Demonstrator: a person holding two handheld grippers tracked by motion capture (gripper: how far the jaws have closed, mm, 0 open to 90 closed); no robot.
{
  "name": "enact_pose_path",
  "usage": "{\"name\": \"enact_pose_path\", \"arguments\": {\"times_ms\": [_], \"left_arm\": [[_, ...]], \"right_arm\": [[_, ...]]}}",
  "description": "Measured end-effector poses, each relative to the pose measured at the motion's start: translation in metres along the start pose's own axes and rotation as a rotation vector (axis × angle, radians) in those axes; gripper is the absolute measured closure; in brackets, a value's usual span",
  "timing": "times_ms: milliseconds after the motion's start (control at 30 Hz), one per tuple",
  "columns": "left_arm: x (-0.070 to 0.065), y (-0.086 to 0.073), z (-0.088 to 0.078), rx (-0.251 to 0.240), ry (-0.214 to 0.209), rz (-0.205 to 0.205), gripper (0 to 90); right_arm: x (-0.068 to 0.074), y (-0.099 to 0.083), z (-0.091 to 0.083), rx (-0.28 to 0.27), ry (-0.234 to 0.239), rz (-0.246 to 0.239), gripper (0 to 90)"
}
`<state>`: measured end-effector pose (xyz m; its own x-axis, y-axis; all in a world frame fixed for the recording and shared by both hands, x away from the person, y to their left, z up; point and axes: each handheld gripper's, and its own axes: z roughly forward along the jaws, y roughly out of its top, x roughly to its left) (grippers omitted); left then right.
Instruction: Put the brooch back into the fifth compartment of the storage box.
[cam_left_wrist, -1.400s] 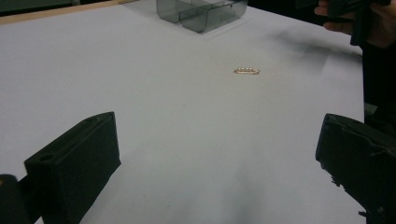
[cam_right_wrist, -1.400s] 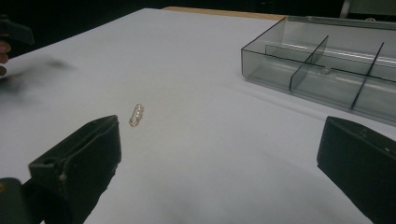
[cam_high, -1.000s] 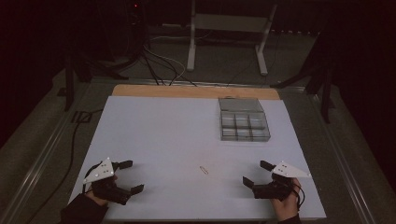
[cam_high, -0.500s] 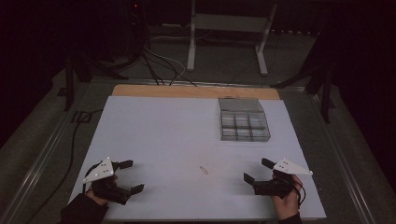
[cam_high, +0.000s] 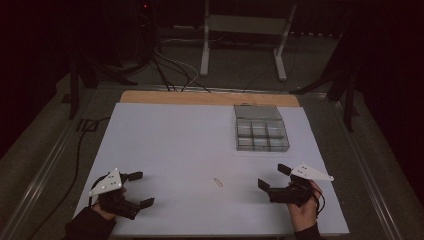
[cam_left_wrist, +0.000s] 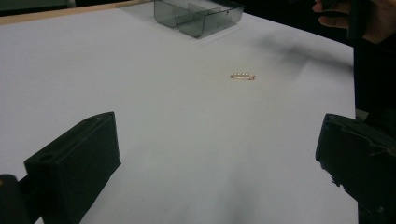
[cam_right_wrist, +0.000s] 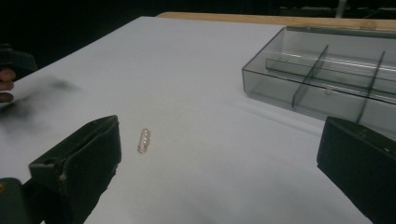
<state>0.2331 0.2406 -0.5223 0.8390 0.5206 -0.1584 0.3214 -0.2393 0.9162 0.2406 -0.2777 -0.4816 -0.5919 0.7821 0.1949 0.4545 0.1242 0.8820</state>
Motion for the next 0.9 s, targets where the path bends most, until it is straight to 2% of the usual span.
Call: {"name": "enact_pose_path", "arguments": {"times_ms": [200,433,900], "left_arm": [[0.0,0.0,0.0,0.002,0.002,0.001,1.1],[0.0,0.0,0.0,-0.002,-0.002,-0.002,1.1],[0.0,0.0,0.0,-0.001,-0.004,-0.001,1.2]], "right_arm": [[0.005,0.006,0.008,0.005,0.018,-0.001,0.0],[0.012,0.015,0.017,0.003,0.034,-0.031,0.0],[0.027,0.018,0.044,0.051,0.096,-0.05,0.0]]}}
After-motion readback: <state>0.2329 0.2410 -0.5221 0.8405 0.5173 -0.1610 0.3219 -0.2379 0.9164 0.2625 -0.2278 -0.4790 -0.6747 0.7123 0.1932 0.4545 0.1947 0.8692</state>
